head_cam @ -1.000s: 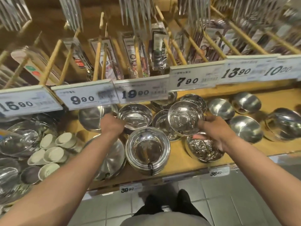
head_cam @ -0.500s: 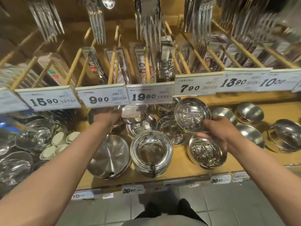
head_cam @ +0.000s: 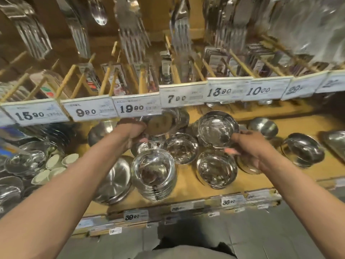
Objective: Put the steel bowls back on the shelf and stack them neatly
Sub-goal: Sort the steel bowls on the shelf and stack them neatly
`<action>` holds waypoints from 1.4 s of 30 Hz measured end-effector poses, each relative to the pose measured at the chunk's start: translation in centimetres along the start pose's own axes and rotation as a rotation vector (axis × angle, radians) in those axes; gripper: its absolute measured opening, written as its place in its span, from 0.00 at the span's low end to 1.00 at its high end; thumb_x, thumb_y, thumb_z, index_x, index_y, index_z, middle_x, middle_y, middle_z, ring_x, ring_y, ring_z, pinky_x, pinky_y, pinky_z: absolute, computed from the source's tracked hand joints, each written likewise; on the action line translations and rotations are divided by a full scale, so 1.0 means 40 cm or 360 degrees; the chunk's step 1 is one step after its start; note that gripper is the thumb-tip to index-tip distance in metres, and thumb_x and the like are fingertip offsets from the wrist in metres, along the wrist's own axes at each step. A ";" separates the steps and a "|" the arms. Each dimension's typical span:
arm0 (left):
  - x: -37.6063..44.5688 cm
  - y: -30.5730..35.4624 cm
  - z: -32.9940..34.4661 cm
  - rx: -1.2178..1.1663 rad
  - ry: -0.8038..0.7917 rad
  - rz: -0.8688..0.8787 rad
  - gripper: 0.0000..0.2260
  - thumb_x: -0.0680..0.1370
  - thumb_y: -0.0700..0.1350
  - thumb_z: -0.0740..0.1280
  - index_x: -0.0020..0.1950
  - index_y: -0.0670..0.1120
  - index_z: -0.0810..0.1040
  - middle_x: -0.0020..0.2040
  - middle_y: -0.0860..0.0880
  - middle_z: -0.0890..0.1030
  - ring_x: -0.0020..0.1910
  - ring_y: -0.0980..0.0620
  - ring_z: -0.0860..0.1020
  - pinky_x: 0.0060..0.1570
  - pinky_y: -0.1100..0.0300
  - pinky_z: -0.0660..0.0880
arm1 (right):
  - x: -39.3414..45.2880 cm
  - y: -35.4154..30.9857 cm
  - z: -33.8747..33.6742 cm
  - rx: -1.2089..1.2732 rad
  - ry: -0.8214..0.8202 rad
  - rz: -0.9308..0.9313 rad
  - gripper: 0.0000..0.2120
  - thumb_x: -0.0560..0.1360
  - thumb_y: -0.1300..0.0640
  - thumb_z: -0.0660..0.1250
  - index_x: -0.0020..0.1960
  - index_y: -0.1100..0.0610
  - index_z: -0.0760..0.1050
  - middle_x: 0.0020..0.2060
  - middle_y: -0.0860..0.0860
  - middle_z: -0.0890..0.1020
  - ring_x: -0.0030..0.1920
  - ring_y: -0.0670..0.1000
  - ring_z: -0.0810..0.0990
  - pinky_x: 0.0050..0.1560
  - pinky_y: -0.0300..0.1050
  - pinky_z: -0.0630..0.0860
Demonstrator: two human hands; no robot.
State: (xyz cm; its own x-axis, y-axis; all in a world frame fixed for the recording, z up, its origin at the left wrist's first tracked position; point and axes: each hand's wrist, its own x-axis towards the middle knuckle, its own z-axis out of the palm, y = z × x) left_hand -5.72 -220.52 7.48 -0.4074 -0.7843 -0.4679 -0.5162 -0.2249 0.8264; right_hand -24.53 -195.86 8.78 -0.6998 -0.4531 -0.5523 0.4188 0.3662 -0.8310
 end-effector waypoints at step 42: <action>-0.158 -0.217 0.542 -0.0075 0.0071 -0.0465 0.27 0.79 0.31 0.61 0.77 0.46 0.66 0.46 0.40 0.87 0.48 0.40 0.86 0.58 0.43 0.81 | 0.173 0.120 -0.474 -0.0030 -0.0405 0.0059 0.09 0.78 0.69 0.68 0.58 0.66 0.78 0.50 0.60 0.86 0.41 0.56 0.88 0.31 0.38 0.82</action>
State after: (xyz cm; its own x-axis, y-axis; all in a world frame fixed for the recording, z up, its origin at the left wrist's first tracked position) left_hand -14.99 -201.06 -3.52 -0.2127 -0.7066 -0.6749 -0.5707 -0.4708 0.6728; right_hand -38.33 -181.80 2.23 -0.5151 -0.6281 -0.5833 0.4290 0.4002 -0.8098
